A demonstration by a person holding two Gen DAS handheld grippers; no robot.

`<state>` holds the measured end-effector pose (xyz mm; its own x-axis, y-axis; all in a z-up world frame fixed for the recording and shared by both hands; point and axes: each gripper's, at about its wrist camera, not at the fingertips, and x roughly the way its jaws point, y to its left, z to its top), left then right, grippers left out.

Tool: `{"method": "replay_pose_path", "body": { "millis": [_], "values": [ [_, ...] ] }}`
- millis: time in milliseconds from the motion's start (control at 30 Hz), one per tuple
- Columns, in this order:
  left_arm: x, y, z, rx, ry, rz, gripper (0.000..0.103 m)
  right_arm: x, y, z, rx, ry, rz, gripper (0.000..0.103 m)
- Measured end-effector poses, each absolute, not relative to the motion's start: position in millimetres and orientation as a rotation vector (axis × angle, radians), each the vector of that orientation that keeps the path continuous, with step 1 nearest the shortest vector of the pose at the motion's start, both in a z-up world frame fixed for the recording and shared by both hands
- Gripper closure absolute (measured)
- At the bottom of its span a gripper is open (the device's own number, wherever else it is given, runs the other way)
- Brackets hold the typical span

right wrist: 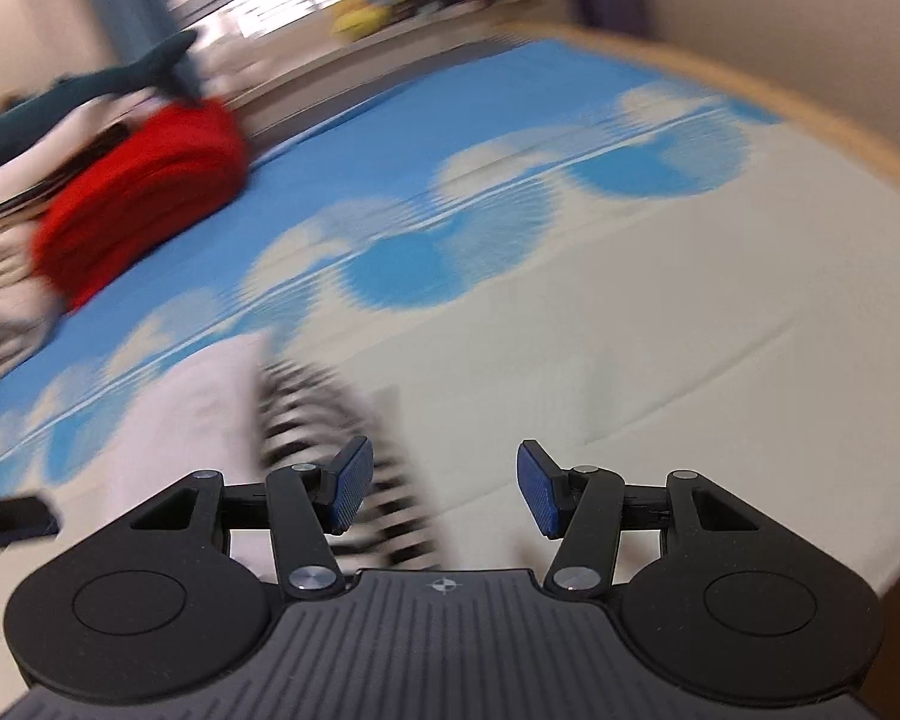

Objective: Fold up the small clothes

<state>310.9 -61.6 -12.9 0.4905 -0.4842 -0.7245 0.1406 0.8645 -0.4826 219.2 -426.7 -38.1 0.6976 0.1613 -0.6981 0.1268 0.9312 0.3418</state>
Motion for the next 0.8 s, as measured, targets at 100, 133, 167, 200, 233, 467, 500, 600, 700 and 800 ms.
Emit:
{"method": "replay_pose_path", "body": {
  "millis": [100, 133, 167, 200, 233, 467, 500, 600, 700, 800],
  "values": [
    [309.2, -27.1, -11.3, -0.377, 0.994, -0.33, 0.074, 231.6, -395.9, -43.0, 0.333, 0.859, 0.133, 0.048],
    [307.3, -17.0, -10.4, -0.37, 0.988, -0.319, 0.074, 235.6, -385.4, -46.6, 0.315, 0.889, 0.158, 0.048],
    [304.7, -7.6, -9.9, -0.362, 0.985, -0.308, 0.074, 239.6, -376.7, -50.5, 0.297, 0.917, 0.174, 0.048],
    [302.6, 0.5, -9.3, -0.356, 0.986, -0.297, 0.074, 243.0, -368.6, -54.6, 0.276, 0.943, 0.183, 0.048],
    [301.0, 7.6, -10.0, -0.353, 0.988, -0.283, 0.074, 244.9, -361.2, -58.6, 0.256, 0.964, 0.187, 0.048],
    [283.3, 39.8, -2.4, -0.327, 1.016, -0.25, 0.074, 260.6, -348.9, -83.3, 0.21, 1.086, 0.077, 0.047],
    [283.6, 39.3, -2.4, -0.325, 1.021, -0.248, 0.074, 260.5, -348.2, -83.1, 0.215, 1.085, 0.082, 0.048],
    [284.1, 35.9, -5.7, -0.316, 1.039, -0.248, 0.07, 256.3, -348.0, -81.1, 0.258, 1.071, 0.171, 0.086],
    [287.2, 20.7, -10.9, -0.302, 1.06, -0.255, 0.068, 245.2, -364.7, -61.3, 0.349, 0.957, 0.205, 0.099],
    [289.9, -1.3, -16.9, -0.283, 1.081, -0.282, 0.063, 223.2, -408.4, -38.4, 0.514, 0.789, 0.17, 0.1]
  ]
}}
